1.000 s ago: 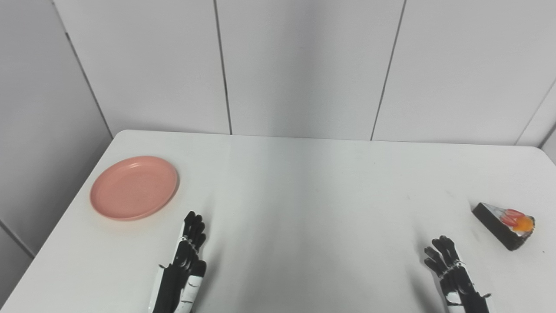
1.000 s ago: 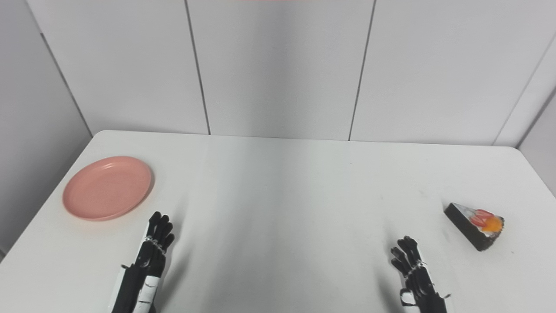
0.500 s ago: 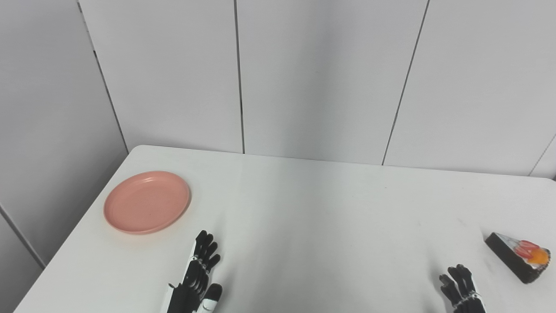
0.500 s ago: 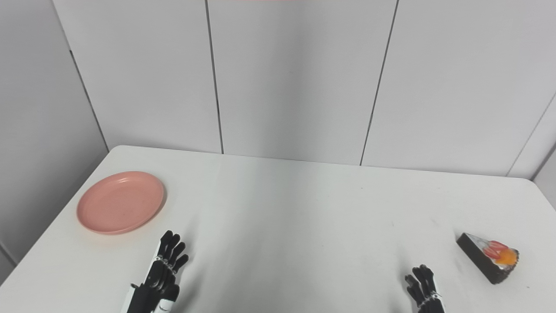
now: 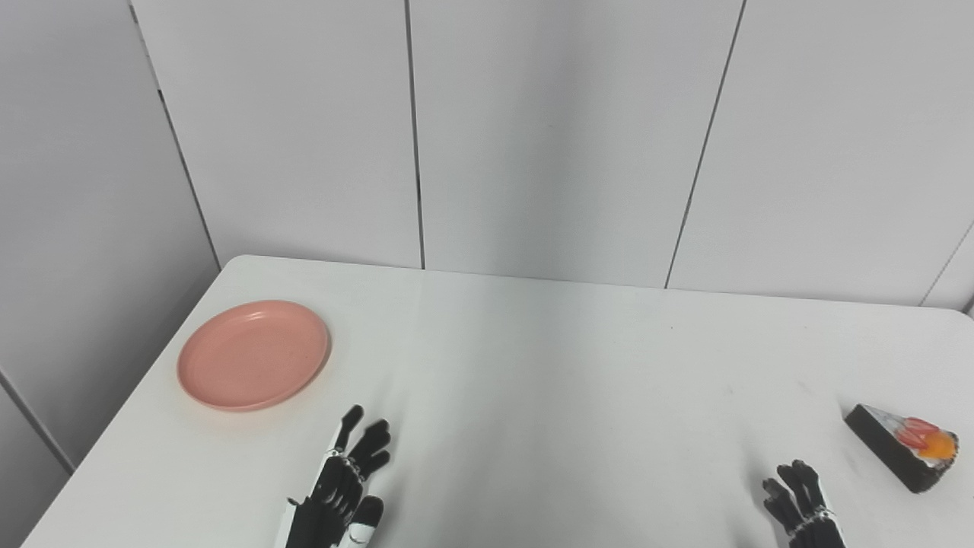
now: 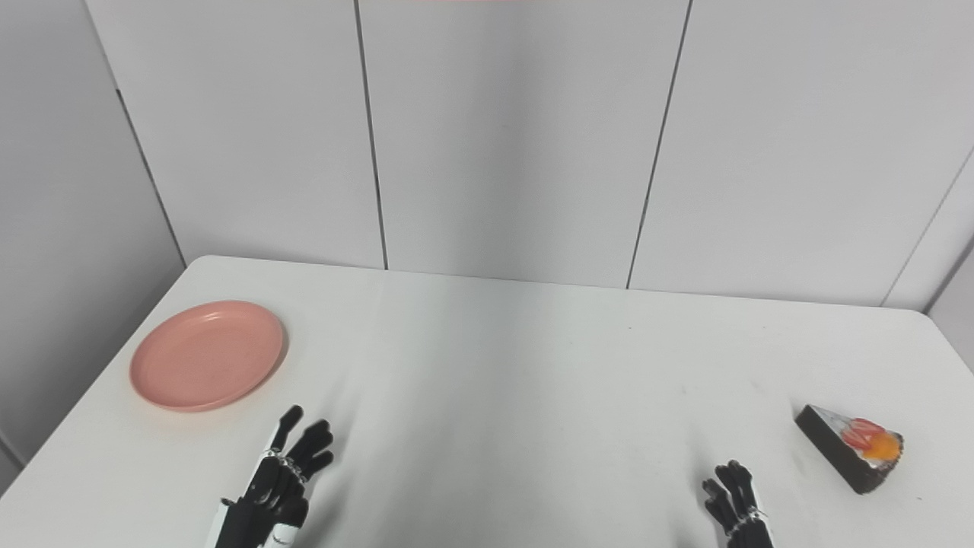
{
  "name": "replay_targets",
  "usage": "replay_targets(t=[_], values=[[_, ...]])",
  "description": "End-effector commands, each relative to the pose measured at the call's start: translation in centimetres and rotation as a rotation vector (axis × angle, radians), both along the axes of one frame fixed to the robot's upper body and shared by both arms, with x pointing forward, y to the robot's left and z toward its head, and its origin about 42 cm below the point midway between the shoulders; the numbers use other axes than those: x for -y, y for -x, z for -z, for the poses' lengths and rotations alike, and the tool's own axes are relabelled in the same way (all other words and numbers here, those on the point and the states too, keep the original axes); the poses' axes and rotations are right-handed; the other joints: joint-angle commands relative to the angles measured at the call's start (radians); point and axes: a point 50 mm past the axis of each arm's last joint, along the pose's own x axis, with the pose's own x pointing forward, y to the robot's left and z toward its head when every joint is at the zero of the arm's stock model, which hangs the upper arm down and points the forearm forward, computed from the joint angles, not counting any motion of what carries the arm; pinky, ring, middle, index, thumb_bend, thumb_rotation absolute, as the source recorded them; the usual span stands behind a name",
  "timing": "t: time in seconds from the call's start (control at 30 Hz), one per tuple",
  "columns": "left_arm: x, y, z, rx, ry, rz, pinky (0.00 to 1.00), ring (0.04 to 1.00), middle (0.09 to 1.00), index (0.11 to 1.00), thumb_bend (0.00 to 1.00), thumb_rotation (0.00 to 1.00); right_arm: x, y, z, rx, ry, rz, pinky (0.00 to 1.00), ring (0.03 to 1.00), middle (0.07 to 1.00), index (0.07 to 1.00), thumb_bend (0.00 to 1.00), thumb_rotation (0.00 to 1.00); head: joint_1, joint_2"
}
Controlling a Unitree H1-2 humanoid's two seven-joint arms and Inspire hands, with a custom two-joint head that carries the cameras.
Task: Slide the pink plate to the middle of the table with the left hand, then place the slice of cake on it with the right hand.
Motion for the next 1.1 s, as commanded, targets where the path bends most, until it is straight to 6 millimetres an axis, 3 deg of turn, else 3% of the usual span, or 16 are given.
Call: replay_targets(t=[0.0,0.17,0.37,0.67,0.93,1.07], values=[[0.3,-2.7,-3.8,0.146,0.009,0.008,0.78,0.807,0.787,0.796,0.83,0.72,0.3,0.2,2.4,-0.104,0.001,0.013,0.91,0.902,0.938,0.950,0.78,0.95,0.000,-0.001],[-0.7,-5.1,-7.2,0.267,-0.042,-0.009,0.77,0.773,0.747,0.730,0.91,0.76,0.2,0.1,2.5,-0.106,0.013,0.018,0.91,0.900,0.937,0.951,0.76,0.95,0.002,-0.004],[-2.3,-7.5,-9.8,0.344,-0.087,-0.037,0.76,0.775,0.749,0.735,0.90,0.79,0.1,0.2,2.5,-0.108,0.010,0.010,0.91,0.907,0.944,0.958,0.77,0.95,0.005,-0.008],[-4.6,-9.6,-11.7,0.377,-0.119,-0.063,0.78,0.803,0.776,0.758,0.91,0.80,-0.1,0.0,2.6,-0.109,0.010,0.008,0.90,0.898,0.937,0.952,0.78,0.95,0.003,-0.012],[-7.9,-11.8,-13.9,0.398,-0.160,-0.131,0.75,0.786,0.772,0.753,0.95,0.80,-0.1,0.2,2.6,-0.109,0.011,0.004,0.90,0.898,0.935,0.951,0.77,0.95,0.003,-0.009],[-10.3,-13.1,-14.8,0.405,-0.184,-0.142,0.75,0.784,0.785,0.767,0.90,0.83,-0.2,0.3,2.5,-0.108,0.012,0.001,0.90,0.898,0.935,0.950,0.77,0.95,0.001,-0.005]])
